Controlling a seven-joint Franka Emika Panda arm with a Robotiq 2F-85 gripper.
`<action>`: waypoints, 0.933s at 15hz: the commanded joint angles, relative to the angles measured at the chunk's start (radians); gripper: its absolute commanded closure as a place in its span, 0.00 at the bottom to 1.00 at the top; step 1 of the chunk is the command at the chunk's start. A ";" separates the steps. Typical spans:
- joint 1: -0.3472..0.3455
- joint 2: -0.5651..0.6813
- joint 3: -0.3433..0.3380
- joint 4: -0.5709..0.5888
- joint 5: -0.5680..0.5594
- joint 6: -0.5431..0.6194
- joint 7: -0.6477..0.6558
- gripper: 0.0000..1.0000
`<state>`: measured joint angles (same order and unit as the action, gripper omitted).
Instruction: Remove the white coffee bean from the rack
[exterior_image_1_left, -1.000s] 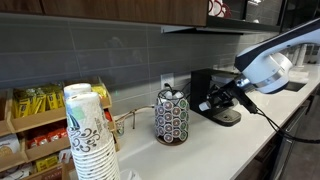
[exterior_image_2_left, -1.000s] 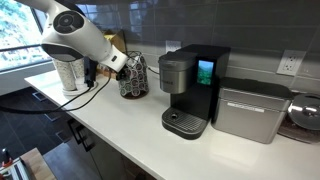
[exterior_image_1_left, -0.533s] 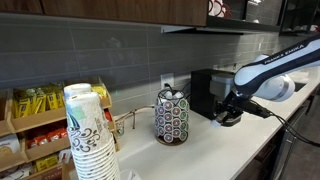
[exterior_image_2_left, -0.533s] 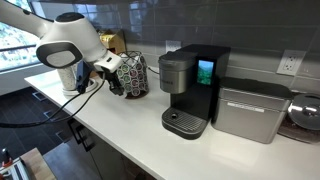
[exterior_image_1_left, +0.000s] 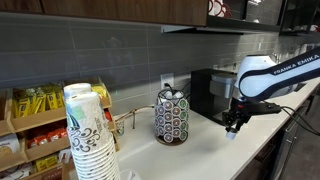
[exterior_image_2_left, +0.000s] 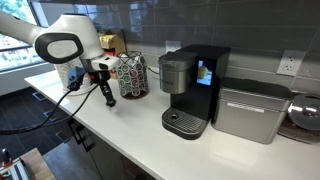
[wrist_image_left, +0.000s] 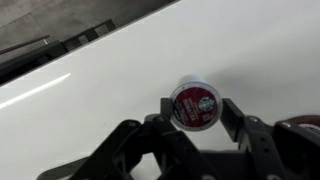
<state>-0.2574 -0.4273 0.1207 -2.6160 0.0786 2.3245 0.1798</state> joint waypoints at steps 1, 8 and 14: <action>0.067 0.015 -0.022 -0.010 -0.076 -0.012 0.034 0.72; 0.115 0.071 -0.020 -0.028 -0.137 0.027 0.077 0.72; 0.135 0.141 -0.035 -0.026 -0.116 0.073 0.118 0.72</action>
<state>-0.1457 -0.3187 0.1093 -2.6316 -0.0273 2.3583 0.2660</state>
